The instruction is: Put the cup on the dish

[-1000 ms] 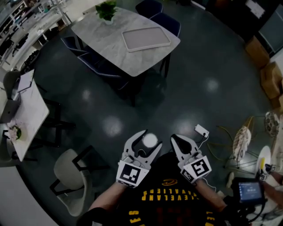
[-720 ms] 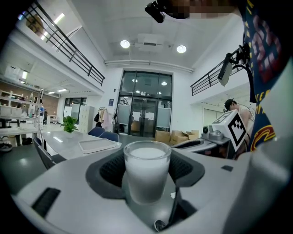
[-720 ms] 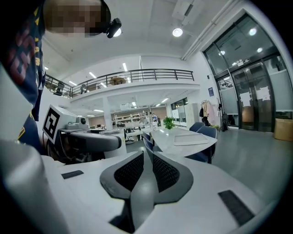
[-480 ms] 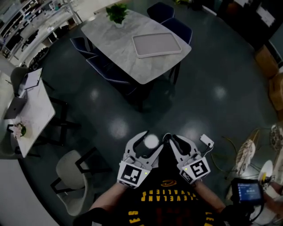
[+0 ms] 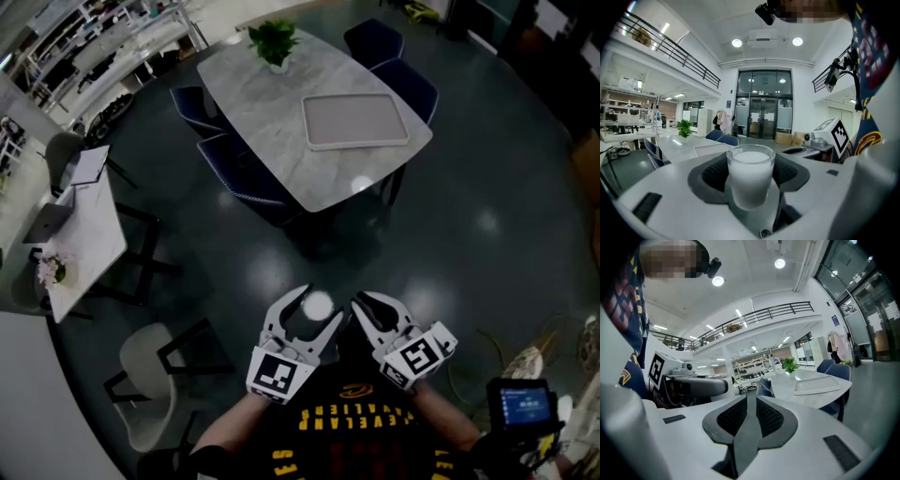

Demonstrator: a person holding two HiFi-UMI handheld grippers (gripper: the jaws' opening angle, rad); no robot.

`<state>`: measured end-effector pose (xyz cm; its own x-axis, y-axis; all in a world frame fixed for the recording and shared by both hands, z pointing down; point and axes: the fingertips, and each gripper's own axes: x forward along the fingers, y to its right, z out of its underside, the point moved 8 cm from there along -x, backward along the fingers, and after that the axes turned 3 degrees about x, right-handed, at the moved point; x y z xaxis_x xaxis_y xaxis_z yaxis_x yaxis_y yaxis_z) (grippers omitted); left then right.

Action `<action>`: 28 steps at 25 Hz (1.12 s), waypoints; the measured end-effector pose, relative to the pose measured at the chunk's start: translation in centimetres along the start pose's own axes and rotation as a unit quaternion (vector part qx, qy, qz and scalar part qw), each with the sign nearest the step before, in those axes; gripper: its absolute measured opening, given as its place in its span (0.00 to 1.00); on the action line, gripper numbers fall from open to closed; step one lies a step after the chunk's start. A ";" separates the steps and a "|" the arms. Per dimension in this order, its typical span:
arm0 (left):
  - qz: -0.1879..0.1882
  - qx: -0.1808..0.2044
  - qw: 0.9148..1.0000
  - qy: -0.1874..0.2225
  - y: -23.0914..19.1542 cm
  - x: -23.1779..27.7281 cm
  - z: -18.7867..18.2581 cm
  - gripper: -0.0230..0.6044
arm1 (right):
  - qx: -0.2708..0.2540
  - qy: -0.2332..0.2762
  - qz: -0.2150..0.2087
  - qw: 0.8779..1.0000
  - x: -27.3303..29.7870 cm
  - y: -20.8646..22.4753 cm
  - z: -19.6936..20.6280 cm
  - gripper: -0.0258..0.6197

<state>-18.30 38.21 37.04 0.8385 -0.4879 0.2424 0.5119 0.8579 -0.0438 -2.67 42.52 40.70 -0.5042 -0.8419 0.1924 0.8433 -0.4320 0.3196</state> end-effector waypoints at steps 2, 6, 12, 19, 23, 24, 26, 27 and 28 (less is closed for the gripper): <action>-0.013 0.001 1.000 0.001 -0.4 1.7 -0.9 0.46 | -0.010 0.003 -0.013 1.000 0.4 1.7 -1.2 0.11; -0.036 -0.002 0.999 0.005 -0.8 4.6 -2.3 0.46 | -0.034 0.002 -0.027 0.999 0.9 4.8 -3.0 0.11; -0.058 -0.008 0.998 0.002 -0.8 8.3 -3.3 0.46 | -0.031 -0.012 -0.062 0.998 1.8 8.8 -4.0 0.11; -0.069 -0.018 0.997 0.007 -1.2 11.7 -3.8 0.46 | -0.030 -0.023 -0.092 0.995 2.4 12.0 -5.1 0.11; -0.075 -0.008 0.997 0.012 -2.2 12.7 -4.0 0.46 | -0.035 -0.024 -0.092 0.995 3.1 13.1 -5.4 0.11; -0.077 -0.007 0.997 0.012 -2.6 12.9 -4.1 0.46 | -0.032 -0.024 -0.092 0.995 3.4 13.3 -5.5 0.11; -0.081 -0.006 0.997 0.009 -3.6 13.4 -4.3 0.46 | -0.024 -0.027 -0.092 0.995 4.3 13.9 -5.7 0.11; -0.085 -0.005 0.996 0.008 -4.2 13.8 -4.4 0.46 | -0.024 -0.027 -0.093 0.995 4.8 14.4 -5.8 0.11; -0.087 -0.005 0.996 0.009 -5.0 14.2 -4.4 0.46 | -0.026 -0.027 -0.093 0.995 5.4 14.9 -5.8 0.11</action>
<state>-8.09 26.30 36.42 0.7397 -0.6327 0.2291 0.6521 0.7580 -0.0121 8.27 29.63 41.09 -0.6601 -0.7279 0.1852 0.7426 -0.5954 0.3067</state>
